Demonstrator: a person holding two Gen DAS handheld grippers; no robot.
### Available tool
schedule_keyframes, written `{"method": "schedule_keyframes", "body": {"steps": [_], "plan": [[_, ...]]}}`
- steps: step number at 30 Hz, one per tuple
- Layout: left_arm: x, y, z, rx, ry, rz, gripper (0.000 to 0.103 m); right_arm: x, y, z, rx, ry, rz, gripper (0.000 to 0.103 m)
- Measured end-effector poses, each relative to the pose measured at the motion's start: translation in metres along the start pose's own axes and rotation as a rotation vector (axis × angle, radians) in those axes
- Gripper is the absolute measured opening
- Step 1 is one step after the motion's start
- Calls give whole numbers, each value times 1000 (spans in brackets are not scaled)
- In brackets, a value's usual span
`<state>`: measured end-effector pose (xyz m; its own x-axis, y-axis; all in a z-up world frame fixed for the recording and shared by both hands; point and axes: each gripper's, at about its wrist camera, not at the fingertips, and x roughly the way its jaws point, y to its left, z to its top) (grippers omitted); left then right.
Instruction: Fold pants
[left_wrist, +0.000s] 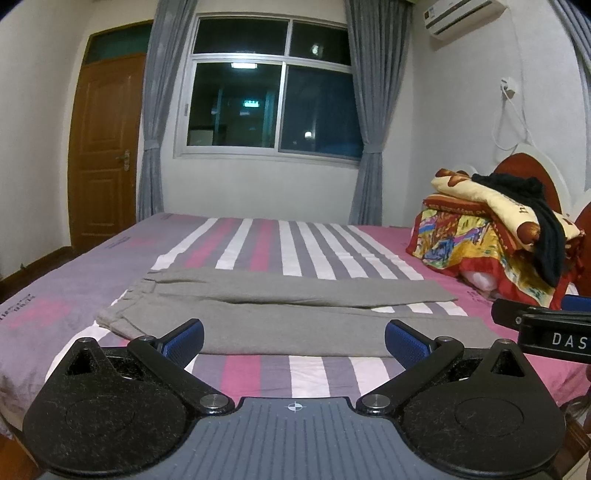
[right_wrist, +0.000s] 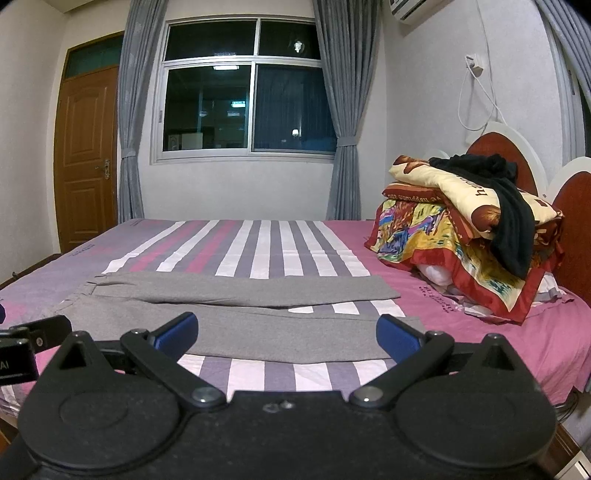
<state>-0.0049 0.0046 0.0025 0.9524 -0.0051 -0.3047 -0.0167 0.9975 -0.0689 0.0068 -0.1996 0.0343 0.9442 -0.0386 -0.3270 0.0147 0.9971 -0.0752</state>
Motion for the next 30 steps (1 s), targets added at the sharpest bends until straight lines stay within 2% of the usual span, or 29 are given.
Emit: {"method": "schedule_keyframes", "body": {"steps": [30], "plan": [[-5, -4, 3, 18, -8, -12, 103, 0, 0, -1, 5, 0, -3, 103]]}}
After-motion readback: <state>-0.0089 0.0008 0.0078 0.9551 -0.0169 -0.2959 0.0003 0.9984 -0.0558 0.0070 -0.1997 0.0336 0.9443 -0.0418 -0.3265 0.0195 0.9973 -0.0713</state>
